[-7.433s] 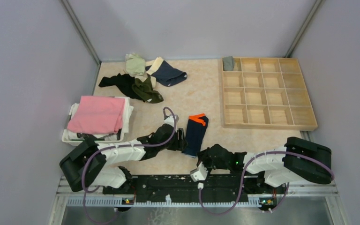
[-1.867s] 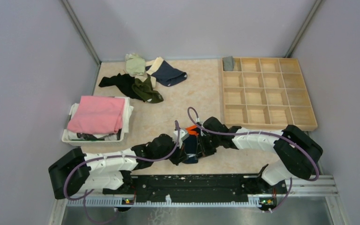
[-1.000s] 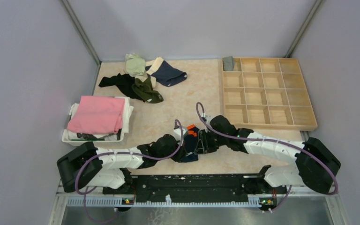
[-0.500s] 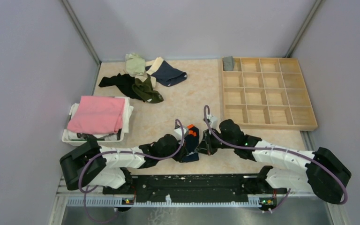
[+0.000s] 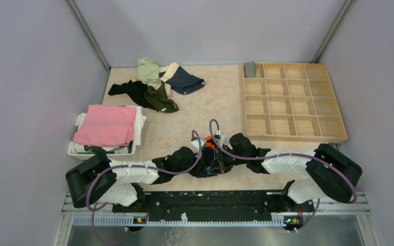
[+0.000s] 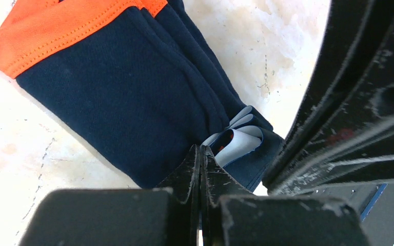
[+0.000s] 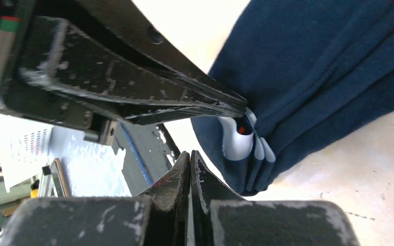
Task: Roll the underwear
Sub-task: Roll the underwear to the center of the board.
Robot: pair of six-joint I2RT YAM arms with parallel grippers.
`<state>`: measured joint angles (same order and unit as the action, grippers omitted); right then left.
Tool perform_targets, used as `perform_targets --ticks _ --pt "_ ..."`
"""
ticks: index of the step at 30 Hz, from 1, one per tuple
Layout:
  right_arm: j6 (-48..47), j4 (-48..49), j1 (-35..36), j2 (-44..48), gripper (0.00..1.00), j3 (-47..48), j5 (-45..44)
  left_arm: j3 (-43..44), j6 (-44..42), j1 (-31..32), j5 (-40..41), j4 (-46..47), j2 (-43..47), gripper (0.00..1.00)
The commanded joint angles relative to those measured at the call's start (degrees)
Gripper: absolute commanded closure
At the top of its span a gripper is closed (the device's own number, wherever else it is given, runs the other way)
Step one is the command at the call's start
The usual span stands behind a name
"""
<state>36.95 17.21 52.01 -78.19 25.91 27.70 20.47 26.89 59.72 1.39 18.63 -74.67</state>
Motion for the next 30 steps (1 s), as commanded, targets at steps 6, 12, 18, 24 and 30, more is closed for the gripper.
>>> perform_targets --ticks 6,12,18,24,30 --pt "-0.6 -1.7 0.5 -3.6 1.0 2.7 -8.0 -1.2 -0.6 0.1 0.0 -4.5 -1.6 1.0" --pt "0.9 -2.2 0.5 -5.5 1.0 2.4 -11.2 -0.9 -0.7 0.2 0.1 -4.8 -0.7 1.0" --pt "3.5 -4.8 0.2 -7.0 1.0 2.6 -12.9 2.1 -0.9 0.2 2.2 -8.9 8.9 1.0" --pt "5.3 -6.1 -0.8 -8.1 1.0 2.6 -12.5 2.3 -1.5 0.3 -1.0 -9.8 16.3 1.0" --pt "5.8 -6.4 -0.9 -9.2 1.0 3.2 -11.8 -1.9 1.2 1.3 -7.1 -5.6 15.0 1.0"
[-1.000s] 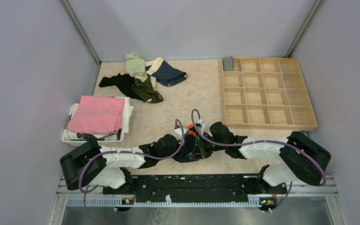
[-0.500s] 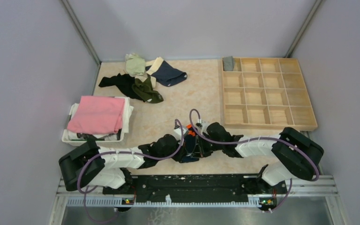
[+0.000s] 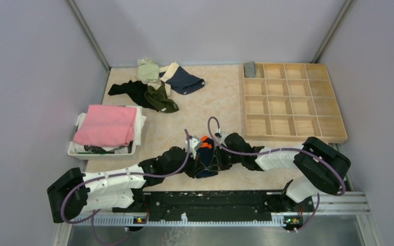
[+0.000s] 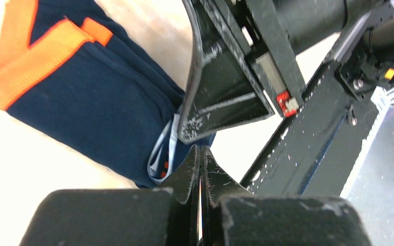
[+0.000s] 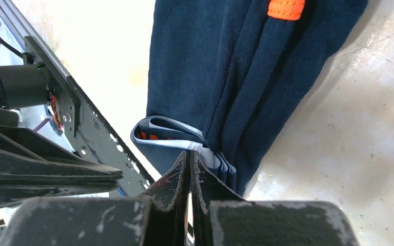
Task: Roll the underwear
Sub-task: Roll the underwear to the center of the board.
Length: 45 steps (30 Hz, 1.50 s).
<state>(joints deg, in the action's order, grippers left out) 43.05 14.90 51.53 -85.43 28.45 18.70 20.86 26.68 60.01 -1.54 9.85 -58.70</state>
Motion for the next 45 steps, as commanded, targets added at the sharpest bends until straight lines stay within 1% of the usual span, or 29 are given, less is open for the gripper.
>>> perform_targets --ticks 1,3,6,7,9,19,24,27,32,35,38,41,45 --pt "-0.2 -4.1 -0.5 -2.0 1.0 0.6 -2.8 -2.9 2.0 1.5 -4.2 4.1 -1.4 1.0" --pt "-0.2 -4.2 -0.6 -2.0 1.0 0.7 -2.7 -4.1 3.2 1.8 -4.2 6.2 -1.9 1.0" --pt "-0.3 -4.2 -0.6 -2.0 1.0 0.7 -2.4 -5.5 4.8 2.0 -2.1 8.8 -3.1 1.0" --pt "-0.3 -4.4 -0.6 -1.9 1.0 0.7 -2.2 -6.6 6.6 2.0 0.9 10.2 -4.3 1.0" --pt "-0.5 -4.6 -0.6 -1.8 1.0 0.7 -2.2 -7.3 7.6 2.0 3.3 10.9 -5.0 1.0" --pt "-1.8 -5.9 -0.6 -0.3 1.0 1.2 -1.7 -9.8 11.5 2.0 9.9 10.4 -4.7 1.0" --pt "-2.1 -6.4 -0.6 -0.4 1.0 1.5 -1.6 -9.8 12.0 2.0 10.5 10.2 -4.3 1.0" --pt "-2.1 -6.4 -0.6 0.6 1.0 1.5 -1.9 -8.6 12.5 2.0 11.8 8.0 -5.5 1.0" --pt "-2.7 -5.1 -0.6 5.2 1.0 0.9 -2.2 -8.3 13.1 2.0 11.6 7.6 -7.5 1.0" --pt "-3.1 -3.7 -0.6 8.8 0.97 0.4 -2.1 -8.2 13.2 2.0 11.5 7.8 -8.2 1.0" --pt "-3.1 -2.4 -0.6 10.9 0.97 0.0 -1.5 -7.9 13.0 2.0 11.4 7.7 -8.7 1.0" --pt "-3.4 -1.3 -0.6 10.2 0.97 0.4 1.7 -7.6 13.0 2.0 11.4 7.6 -9.0 1.0" --pt "-3.7 -1.4 -0.6 7.5 0.97 0.6 2.9 -7.2 12.8 2.0 11.4 7.4 -9.6 1.0"
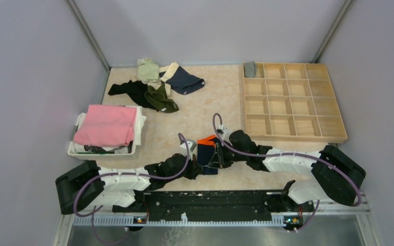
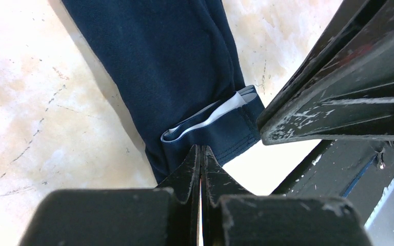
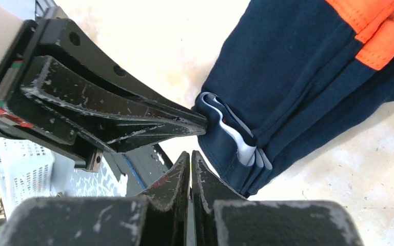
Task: Roll the underwear
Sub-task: Roll the underwear to the center of the board.
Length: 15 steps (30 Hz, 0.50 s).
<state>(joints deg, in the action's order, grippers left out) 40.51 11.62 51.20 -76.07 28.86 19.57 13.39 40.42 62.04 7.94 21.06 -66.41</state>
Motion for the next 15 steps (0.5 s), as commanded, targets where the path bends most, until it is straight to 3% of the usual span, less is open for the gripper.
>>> perform_targets --ticks 1,8,15 --pt "-1.3 1.5 -0.2 -2.7 0.98 0.2 2.0 0.4 -1.0 -0.1 1.9 -4.0 -1.9 1.0" --pt "-1.6 -6.2 -0.2 -6.0 1.0 1.0 -6.5 0.7 -1.0 -0.1 2.3 -5.0 -1.5 1.0" --pt "-1.3 -7.7 -0.2 -6.5 1.0 0.3 -10.7 0.8 -1.1 -0.1 2.9 -6.0 -0.6 1.0"
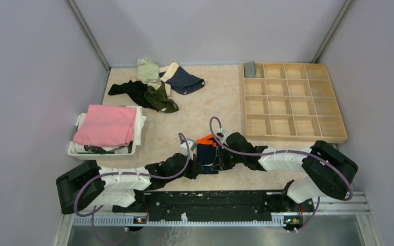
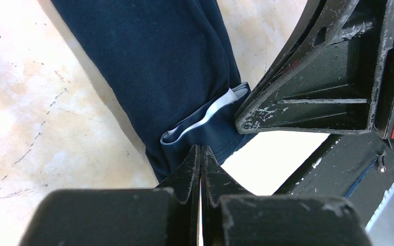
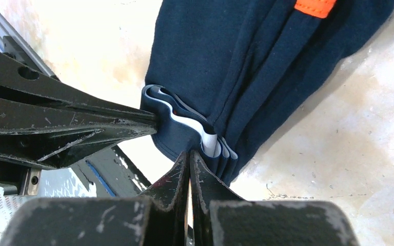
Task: Roll the underwear
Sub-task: Roll the underwear to the center of the board.
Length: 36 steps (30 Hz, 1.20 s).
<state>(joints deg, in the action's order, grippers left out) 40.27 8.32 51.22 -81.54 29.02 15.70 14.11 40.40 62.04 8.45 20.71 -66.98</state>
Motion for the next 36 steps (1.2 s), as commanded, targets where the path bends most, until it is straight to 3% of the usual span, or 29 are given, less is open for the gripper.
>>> perform_targets --ticks 1,12,21,31,36 --pt "-0.9 -4.2 -0.3 -1.3 1.0 0.1 -6.7 0.2 -1.1 -0.1 2.2 -5.7 0.2 1.0" --pt "-0.5 -3.2 -0.2 -1.9 1.0 -0.2 -5.4 6.2 -6.4 -0.1 -3.4 -3.5 5.0 1.0" --pt "-0.4 -3.3 -0.2 -1.7 1.0 -0.1 -5.2 5.6 -6.2 -0.1 -5.2 0.1 0.3 1.0" --pt "-0.7 -3.2 -0.2 0.5 1.0 0.0 -4.7 1.3 -3.5 0.0 -1.8 4.5 -4.2 1.0" --pt "-4.2 -3.8 -0.3 6.6 0.93 0.3 -5.7 -0.2 -0.8 -0.1 2.1 3.7 -5.3 1.0"
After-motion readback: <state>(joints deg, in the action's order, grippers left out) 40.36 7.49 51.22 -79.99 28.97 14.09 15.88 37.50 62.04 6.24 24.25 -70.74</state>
